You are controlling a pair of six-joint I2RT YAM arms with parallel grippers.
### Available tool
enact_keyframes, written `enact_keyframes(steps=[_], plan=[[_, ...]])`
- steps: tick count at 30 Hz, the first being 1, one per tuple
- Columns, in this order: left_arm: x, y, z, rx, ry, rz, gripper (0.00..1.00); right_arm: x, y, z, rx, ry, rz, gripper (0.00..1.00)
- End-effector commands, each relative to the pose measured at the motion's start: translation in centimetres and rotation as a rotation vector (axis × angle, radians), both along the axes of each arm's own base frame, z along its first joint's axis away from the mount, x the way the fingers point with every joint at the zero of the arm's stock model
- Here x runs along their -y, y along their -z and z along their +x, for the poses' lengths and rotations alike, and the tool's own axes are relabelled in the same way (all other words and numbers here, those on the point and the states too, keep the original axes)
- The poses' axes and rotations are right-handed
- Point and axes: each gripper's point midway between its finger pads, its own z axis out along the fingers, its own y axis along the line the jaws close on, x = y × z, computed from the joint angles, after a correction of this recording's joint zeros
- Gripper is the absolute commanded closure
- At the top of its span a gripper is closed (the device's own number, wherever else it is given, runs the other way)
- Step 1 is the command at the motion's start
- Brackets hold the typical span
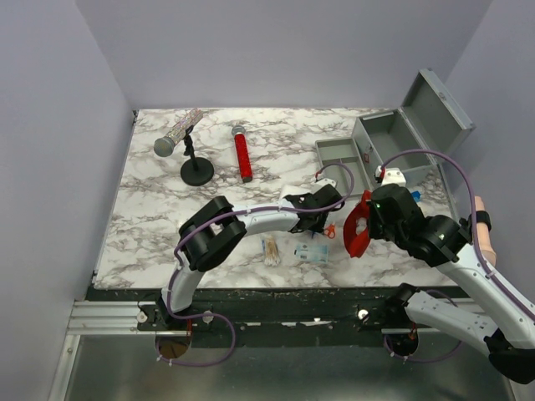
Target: Organize the medicine kit
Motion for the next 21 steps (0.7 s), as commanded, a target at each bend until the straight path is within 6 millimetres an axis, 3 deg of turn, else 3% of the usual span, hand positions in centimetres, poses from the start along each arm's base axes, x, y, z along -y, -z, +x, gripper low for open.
enact_keyframes(steps=[1,7,10,21], plan=[[-0.5,1.1,-0.8,-0.022,0.012,0.026,0.64,-0.3,-0.2,0.1,0.017,0.001,0.031,0.99],[-0.9,0.1,-0.7,0.002,0.0,0.009,0.79,-0.4,-0.2,0.1,0.013,-0.003,0.033,0.99],[-1.1,-2.1,-0.5,0.038,-0.02,-0.037,0.85,-0.5,-0.3,0.1,0.013,-0.005,0.042,0.99],[-3.8,-14.6,-2.0,0.164,-0.11,-0.431,0.88,-2.0,0.1,0.5,-0.005,-0.023,0.086,0.99]])
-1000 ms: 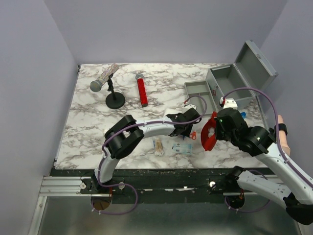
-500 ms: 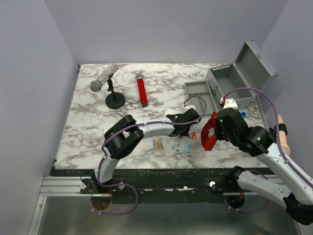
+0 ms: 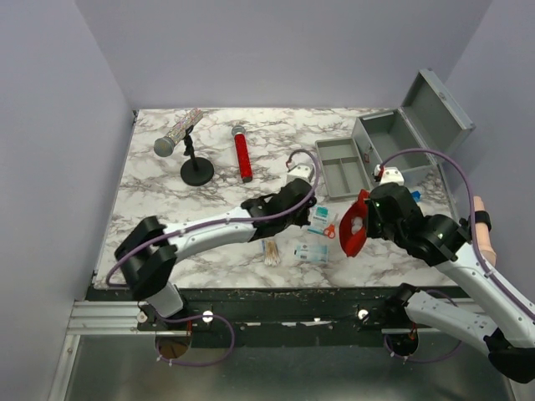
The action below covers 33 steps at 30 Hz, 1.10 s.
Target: Organize the medicine kit
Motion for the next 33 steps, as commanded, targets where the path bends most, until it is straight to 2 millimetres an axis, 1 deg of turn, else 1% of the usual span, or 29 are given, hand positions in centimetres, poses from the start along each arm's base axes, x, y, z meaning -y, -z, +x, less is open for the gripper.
enact_keyframes(steps=[1,2,5,7,9,12,18,21,24,29,33], plan=[[-0.4,-7.2,-0.5,0.082,-0.035,-0.282,0.88,-1.5,0.2,0.5,-0.006,-0.013,0.061,0.99],[-0.1,-8.7,-0.8,0.099,-0.016,-0.362,0.87,-1.8,0.3,0.6,-0.01,-0.015,0.068,0.99],[0.4,-12.7,-3.1,0.128,0.087,-0.576,0.85,-2.6,0.1,1.1,-0.012,-0.018,0.094,0.99],[0.9,-15.0,-4.2,0.145,0.15,-0.672,0.85,-3.2,-0.1,1.5,-0.009,-0.017,0.116,0.99],[1.7,-16.5,-5.3,0.134,0.224,-0.736,0.86,-3.7,-0.6,1.7,-0.005,-0.019,0.143,0.99],[2.4,-17.9,-6.7,0.141,0.306,-0.818,0.87,-5.0,-1.1,1.9,-0.01,-0.041,0.196,0.99],[2.4,-18.4,-6.8,0.181,0.323,-0.843,0.87,-7.6,-2.5,1.5,-0.048,-0.103,0.318,0.99],[2.6,-18.4,-6.8,0.193,0.336,-0.844,0.87,-8.3,-3.1,1.4,-0.059,-0.12,0.358,0.99],[2.7,-17.3,-6.5,0.184,0.323,-0.819,0.88,-8.8,-4.0,1.4,-0.062,-0.127,0.397,0.99],[2.2,-15.3,-6.0,0.179,0.284,-0.759,0.89,-8.7,-5.3,1.5,-0.039,-0.112,0.439,0.99],[2.2,-14.0,-5.7,0.177,0.27,-0.7,0.9,-8.7,-5.9,1.5,-0.032,-0.103,0.46,0.99]])
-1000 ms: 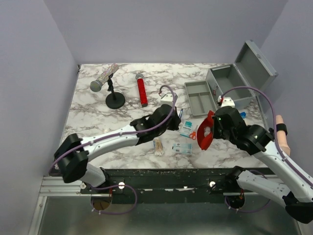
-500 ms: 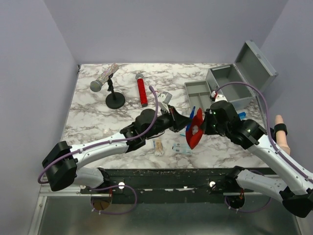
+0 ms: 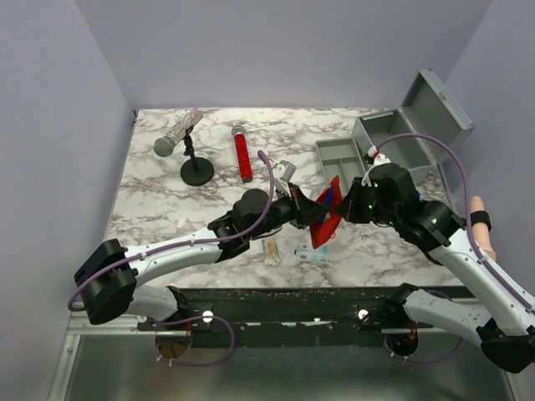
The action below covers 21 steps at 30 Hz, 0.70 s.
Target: Organize the medicine kit
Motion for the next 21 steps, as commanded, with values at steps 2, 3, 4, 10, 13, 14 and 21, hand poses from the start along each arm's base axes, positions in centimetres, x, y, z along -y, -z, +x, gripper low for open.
enact_keyframes(steps=[2,3,4,10,13,14,21], plan=[[-0.1,2.1,0.3,0.015,-0.03,0.082,0.91,-0.6,-2.5,0.2,0.037,0.003,0.08,0.99],[-0.1,2.5,0.3,0.016,-0.033,0.099,0.9,-0.5,-2.7,0.2,0.044,0.006,0.084,0.99],[-0.1,2.9,0.2,0.015,-0.033,0.117,0.91,-0.4,-2.8,0.2,0.045,0.012,0.086,0.99],[-0.6,4.6,0.1,0.01,-0.03,0.198,0.68,0.0,-3.3,0.6,0.065,0.025,0.074,0.99],[-1.1,4.5,0.3,0.014,-0.056,0.215,0.43,0.5,-3.2,0.6,0.069,0.031,0.051,0.99],[-1.3,4.3,0.3,0.016,-0.062,0.219,0.37,0.6,-3.2,0.6,0.073,0.032,0.046,0.99],[-3.6,-0.4,0.5,0.069,-0.134,0.17,0.13,2.5,-1.9,0.7,0.082,0.075,-0.044,0.99]])
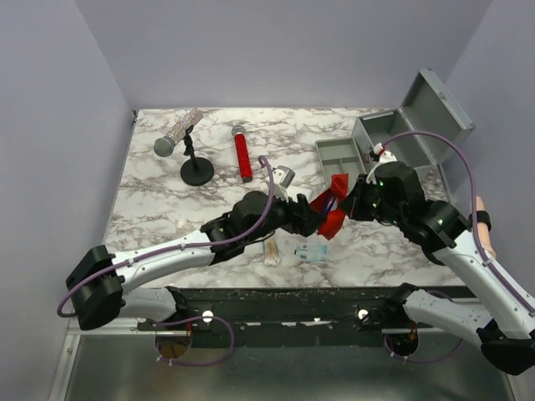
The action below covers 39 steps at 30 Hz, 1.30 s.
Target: Organize the medicine kit
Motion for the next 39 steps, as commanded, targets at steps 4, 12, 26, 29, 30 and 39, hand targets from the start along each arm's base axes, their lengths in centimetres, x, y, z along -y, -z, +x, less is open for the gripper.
enact_keyframes(steps=[4,12,26,29,30,39], plan=[[-3.2,-5.6,0.8,0.096,-0.119,-0.031,0.1,2.9,0.4,0.0,0.043,0.069,-0.086,0.99],[-6.0,1.4,4.5,-0.101,-0.311,0.107,0.12,4.6,1.6,-0.7,0.047,0.085,-0.153,0.99],[-4.1,14.3,10.1,-0.345,-0.473,0.573,0.18,5.3,3.2,-0.5,0.051,0.089,-0.21,0.99],[-4.0,15.3,10.7,-0.349,-0.49,0.623,0.2,5.8,3.1,-0.5,0.063,0.096,-0.22,0.99],[-3.9,15.8,10.9,-0.35,-0.489,0.643,0.21,5.9,3.3,-0.5,0.061,0.096,-0.23,0.99],[-3.7,19.2,10.5,-0.336,-0.444,0.773,0.29,6.7,3.2,-0.7,0.08,0.109,-0.255,0.99]])
